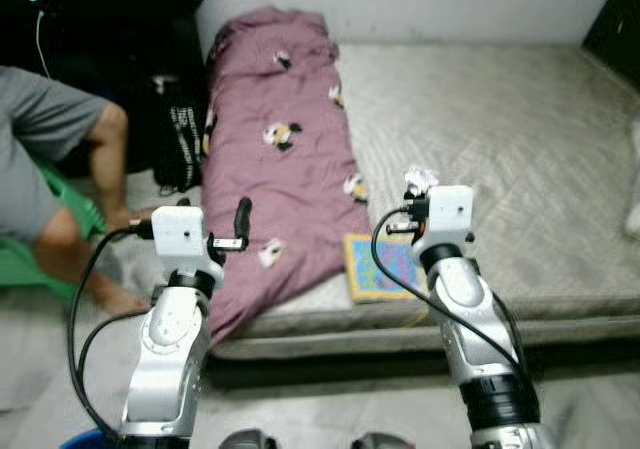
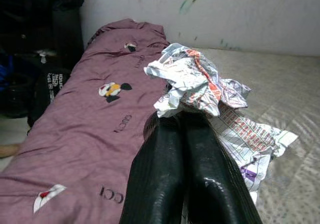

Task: Clean up the room

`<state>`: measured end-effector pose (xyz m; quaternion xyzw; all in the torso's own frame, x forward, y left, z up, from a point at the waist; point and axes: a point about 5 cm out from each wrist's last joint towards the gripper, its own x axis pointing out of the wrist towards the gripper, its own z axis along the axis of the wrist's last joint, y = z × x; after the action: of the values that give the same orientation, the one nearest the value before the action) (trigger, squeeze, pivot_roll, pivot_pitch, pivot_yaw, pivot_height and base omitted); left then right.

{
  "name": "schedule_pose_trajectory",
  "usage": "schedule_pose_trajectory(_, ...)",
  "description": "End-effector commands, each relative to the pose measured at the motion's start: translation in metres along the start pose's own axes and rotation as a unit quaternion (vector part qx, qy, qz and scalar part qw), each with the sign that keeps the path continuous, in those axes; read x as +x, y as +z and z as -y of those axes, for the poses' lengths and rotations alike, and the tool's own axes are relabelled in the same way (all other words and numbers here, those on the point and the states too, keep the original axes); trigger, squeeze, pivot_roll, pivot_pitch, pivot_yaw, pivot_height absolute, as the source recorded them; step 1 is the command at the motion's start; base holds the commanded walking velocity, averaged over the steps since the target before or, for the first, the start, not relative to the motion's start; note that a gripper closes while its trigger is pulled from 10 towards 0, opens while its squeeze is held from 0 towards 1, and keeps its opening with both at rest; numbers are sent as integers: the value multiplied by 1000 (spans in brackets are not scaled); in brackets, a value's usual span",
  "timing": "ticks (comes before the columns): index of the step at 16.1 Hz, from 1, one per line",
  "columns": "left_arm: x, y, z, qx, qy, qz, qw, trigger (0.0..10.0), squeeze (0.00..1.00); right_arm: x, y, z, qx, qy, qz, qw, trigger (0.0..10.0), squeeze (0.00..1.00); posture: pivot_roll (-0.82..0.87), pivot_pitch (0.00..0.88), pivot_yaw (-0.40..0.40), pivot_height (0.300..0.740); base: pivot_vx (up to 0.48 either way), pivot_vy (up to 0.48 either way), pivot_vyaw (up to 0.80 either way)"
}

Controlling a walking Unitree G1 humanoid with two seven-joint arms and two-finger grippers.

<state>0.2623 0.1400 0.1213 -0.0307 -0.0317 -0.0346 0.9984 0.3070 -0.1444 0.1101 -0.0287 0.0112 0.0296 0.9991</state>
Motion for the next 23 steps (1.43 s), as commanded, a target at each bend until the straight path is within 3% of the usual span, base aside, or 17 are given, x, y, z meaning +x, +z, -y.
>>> schedule_pose_trajectory(1, 1, 1, 4, 4, -7, 3, 1000, 10000, 0, 0, 1, 5, -1, -8, 3, 1000, 10000, 0, -21, 0, -5, 740, 0, 0, 538)
schedule_pose_trajectory(7, 1, 2, 0, 18, 11, 12, 1000, 10000, 0, 2, 2, 5, -11, -5, 6, 1000, 10000, 0, -26, 0, -3, 740, 0, 0, 800)
schedule_pose_trajectory(10, -3, 2, -18, 46, 45, 13, 998, 10000, 0, 1, 4, 7, -13, -8, 13, 1000, 10000, 0, -25, 0, 5, 740, 0, 0, 800)
schedule_pose_trajectory(13, -5, 1, -27, 59, 54, 9, 997, 10000, 0, 0, 4, 7, -17, -2, 16, 1000, 10000, 0, -24, 3, 7, 740, 0, 0, 800)
schedule_pose_trajectory(23, -2, 1, -24, 58, 56, 12, 997, 10000, 0, 1, 6, 2, -24, 14, 26, 999, 10000, 0, -26, 5, 8, 740, 0, 0, 800)
